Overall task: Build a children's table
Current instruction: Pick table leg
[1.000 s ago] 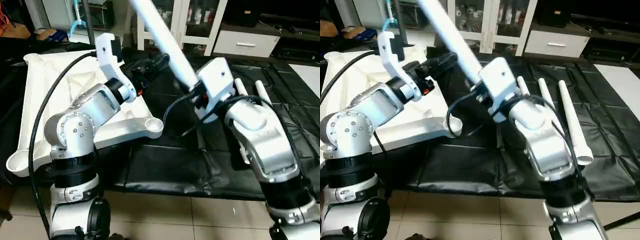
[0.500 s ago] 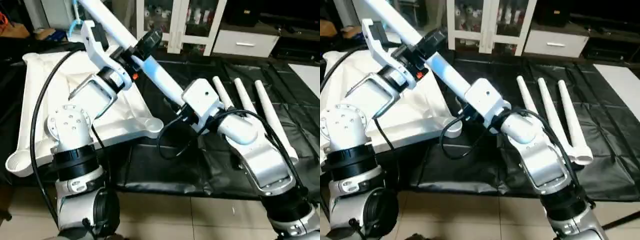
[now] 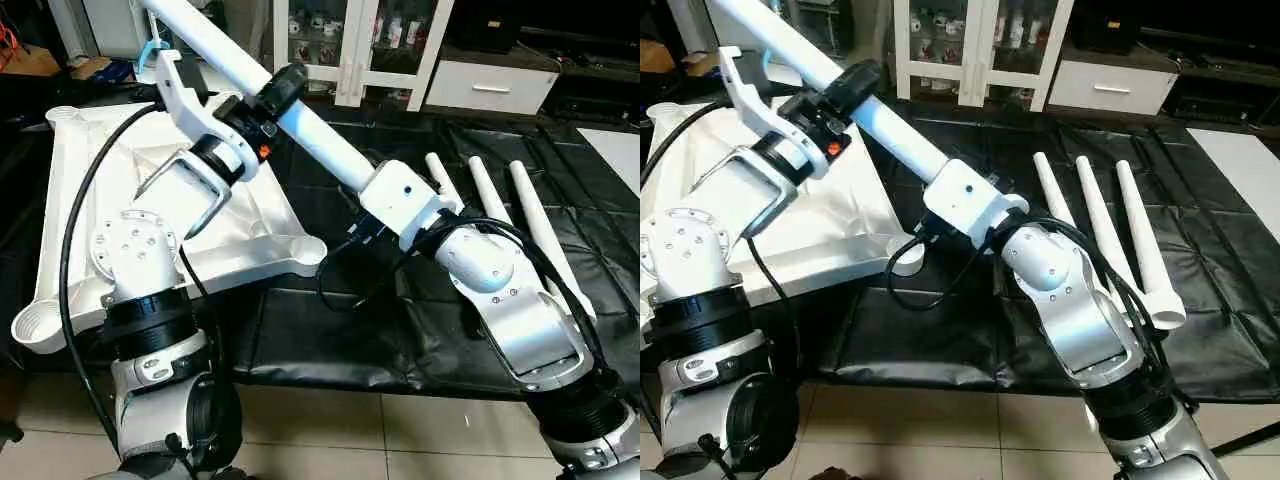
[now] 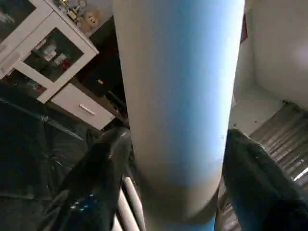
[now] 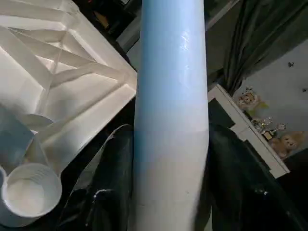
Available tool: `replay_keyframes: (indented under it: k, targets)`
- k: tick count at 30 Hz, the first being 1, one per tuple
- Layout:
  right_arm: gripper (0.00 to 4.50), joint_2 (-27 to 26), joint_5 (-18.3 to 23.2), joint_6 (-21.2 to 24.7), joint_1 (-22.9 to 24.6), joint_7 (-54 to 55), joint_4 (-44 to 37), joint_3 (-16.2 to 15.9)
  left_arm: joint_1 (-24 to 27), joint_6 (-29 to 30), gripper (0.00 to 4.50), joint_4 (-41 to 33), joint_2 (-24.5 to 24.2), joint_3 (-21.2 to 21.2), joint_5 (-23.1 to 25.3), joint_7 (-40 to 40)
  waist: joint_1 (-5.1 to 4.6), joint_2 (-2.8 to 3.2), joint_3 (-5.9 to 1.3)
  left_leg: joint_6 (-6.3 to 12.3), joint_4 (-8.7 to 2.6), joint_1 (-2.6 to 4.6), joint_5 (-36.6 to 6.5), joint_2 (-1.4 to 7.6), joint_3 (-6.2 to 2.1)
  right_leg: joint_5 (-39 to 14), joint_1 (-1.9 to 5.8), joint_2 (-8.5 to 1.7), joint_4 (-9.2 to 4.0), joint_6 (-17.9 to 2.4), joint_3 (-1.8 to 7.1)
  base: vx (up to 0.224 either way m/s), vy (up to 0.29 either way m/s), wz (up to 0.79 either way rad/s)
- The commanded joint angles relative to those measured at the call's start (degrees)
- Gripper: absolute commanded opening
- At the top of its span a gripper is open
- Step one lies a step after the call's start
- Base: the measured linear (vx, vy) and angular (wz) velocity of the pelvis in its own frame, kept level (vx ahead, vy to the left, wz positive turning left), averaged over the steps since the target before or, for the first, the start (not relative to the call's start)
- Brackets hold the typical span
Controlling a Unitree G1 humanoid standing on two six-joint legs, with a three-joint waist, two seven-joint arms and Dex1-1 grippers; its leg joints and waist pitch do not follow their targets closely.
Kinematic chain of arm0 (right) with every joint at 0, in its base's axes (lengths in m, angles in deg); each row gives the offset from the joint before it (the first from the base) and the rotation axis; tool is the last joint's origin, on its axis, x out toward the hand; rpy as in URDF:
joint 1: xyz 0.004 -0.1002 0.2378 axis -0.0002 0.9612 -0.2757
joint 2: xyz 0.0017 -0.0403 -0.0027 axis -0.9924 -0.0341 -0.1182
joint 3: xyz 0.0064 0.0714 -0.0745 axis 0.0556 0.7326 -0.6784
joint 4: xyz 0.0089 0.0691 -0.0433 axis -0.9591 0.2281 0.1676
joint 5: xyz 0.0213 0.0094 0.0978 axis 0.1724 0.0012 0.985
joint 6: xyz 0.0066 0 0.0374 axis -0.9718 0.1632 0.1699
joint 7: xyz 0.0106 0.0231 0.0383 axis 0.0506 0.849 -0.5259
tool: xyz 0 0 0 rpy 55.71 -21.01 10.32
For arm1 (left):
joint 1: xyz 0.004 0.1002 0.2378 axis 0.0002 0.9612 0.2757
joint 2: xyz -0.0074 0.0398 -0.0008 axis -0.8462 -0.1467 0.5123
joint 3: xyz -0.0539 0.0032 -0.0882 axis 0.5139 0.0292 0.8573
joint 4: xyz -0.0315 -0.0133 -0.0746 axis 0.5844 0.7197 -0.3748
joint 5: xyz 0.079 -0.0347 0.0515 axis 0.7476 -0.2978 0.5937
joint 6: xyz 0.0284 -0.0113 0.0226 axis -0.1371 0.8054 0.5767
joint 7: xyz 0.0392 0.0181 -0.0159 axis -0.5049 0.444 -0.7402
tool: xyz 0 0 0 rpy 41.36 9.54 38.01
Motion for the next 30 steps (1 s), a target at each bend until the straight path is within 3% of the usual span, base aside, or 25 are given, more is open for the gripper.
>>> replay_keyframes:
  k: [1,9,10,19,22,30]
  targets:
    - [1.81,0.4,-1.0,-1.06,-0.8,0.27,0.11,0.06,-1.09,0.11,2.79,0.45,0.07,-0.27,-1.28,-0.47,-0.2,0.34,-3.91,-1.25,-3.48,1.37,-4.4,1.72,-0.59,7.12,2.81,-2.95,-3.66,-10.96,2.0,0.0,0.0,0.0]
    - [1.81,0.37,-1.77,-1.5,-0.23,-0.13,0.16,-0.41,-0.78,-0.66,2.21,0.47,-0.38,-0.39,-2.48,-1.17,-0.24,0.3,-3.91,-1.04,-3.45,1.42,-4.46,1.75,-0.57,7.04,2.81,-2.93,-3.63,-10.97,1.99,0.0,0.0,0.0]
    - [1.81,0.37,-1.97,-1.62,-0.16,-0.19,0.2,-0.39,-0.75,-0.69,1.95,0.41,-0.28,-0.23,-2.73,-1.25,-0.23,0.3,-3.93,-1.05,-3.43,1.42,-4.42,1.74,-0.56,7.07,2.82,-2.94,-3.63,-10.99,2.01,0.0,0.0,0.0]
    - [1.81,-0.28,-2.32,-2.12,-0.13,-0.02,0.7,0.09,-0.56,-1.27,1.69,0.32,-0.57,-0.14,-3.55,-1.55,-0.26,0.26,-3.9,-1.12,-3.42,1.41,-4.59,1.71,-0.53,6.6,2.79,-2.92,-3.63,-10.87,2.02,0.0,0.0,0.0]
    - [2.53,-1.06,-0.41,-2.56,0.19,-0.74,0.28,0.98,-0.58,-2.02,1.69,0.37,-0.81,-0.13,-3.48,-1.71,-0.29,0.25,-3.91,-0.97,-3.44,1.42,-4.63,1.74,-0.55,6.71,2.78,-2.93,-3.62,-10.92,2.0,0.0,0.0,0.0]
    - [3.05,-2.02,1.83,-7.07,2.06,-0.82,-3.24,2.07,-1.06,-3.29,1.68,1.03,-1.7,0.5,-3.45,-2.7,-0.14,0.27,-3.91,-0.93,-3.47,1.42,-4.63,1.8,-0.58,6.76,2.75,-2.95,-3.57,-10.54,1.96,0.0,0.0,0.0]
